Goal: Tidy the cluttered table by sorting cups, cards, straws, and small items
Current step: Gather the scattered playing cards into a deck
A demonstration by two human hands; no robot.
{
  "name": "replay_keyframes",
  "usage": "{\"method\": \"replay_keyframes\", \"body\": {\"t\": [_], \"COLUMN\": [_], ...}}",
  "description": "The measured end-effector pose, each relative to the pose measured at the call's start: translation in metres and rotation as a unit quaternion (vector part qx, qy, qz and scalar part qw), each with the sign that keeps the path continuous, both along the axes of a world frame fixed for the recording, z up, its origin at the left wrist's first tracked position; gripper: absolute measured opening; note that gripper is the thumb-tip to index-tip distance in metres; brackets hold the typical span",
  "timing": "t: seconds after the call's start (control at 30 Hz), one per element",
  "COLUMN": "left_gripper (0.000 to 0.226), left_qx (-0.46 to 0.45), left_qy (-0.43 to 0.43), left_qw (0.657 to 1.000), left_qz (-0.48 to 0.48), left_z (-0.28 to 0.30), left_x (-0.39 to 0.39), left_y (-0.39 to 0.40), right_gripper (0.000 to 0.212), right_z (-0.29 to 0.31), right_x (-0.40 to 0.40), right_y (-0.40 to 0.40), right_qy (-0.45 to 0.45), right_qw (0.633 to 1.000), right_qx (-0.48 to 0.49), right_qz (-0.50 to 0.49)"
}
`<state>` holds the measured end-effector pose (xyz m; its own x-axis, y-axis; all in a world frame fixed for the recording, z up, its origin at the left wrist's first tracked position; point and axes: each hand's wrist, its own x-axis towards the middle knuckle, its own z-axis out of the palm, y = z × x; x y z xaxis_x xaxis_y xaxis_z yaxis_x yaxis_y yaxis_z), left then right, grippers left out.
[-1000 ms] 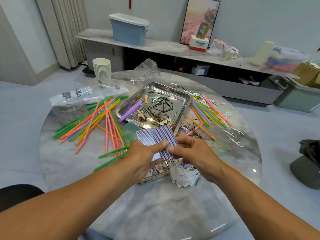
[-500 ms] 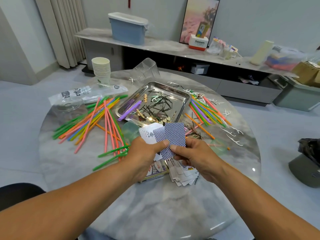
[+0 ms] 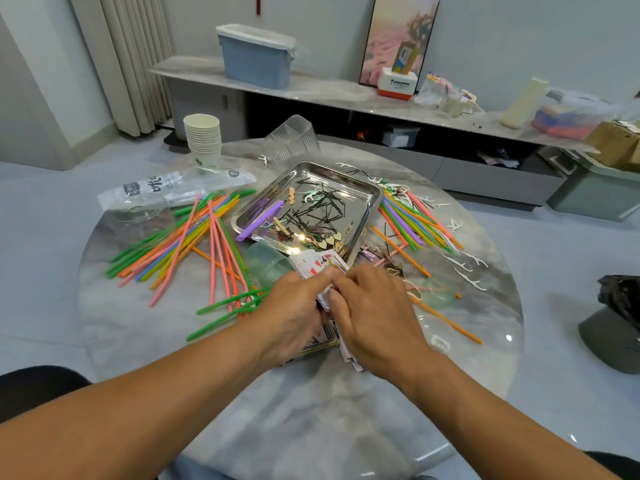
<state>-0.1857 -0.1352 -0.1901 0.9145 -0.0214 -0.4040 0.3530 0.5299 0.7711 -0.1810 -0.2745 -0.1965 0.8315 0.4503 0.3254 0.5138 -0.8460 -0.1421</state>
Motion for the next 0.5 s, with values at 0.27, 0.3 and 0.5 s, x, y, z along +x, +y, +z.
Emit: {"method": "replay_keyframes", "body": {"t": [0.27,0.3,0.5], "left_gripper": [0.005,0.004,0.019], "left_qx": [0.059,0.052,0.074], "left_qy": [0.051,0.056,0.088], "left_qw": [0.992,0.991,0.986], "left_qz": [0.096,0.11,0.122], "left_z": [0.005,0.006,-0.001], "left_x": [0.008,0.011,0.015], "left_y": [0.011,0.014,0.022], "right_gripper": [0.019,0.017,0.02], "right_z": [0.019,0.017,-0.015], "right_x": [0.024,0.028,0.042], "right_y": [-0.018,-0.023,-0.041], "right_qy": [0.181,0.181,0.261], "right_qw": [0.881,0.863,0.919], "right_qx": [0.42,0.449,0.181], "right_qz": [-0.118,-0.146,-0.232]}}
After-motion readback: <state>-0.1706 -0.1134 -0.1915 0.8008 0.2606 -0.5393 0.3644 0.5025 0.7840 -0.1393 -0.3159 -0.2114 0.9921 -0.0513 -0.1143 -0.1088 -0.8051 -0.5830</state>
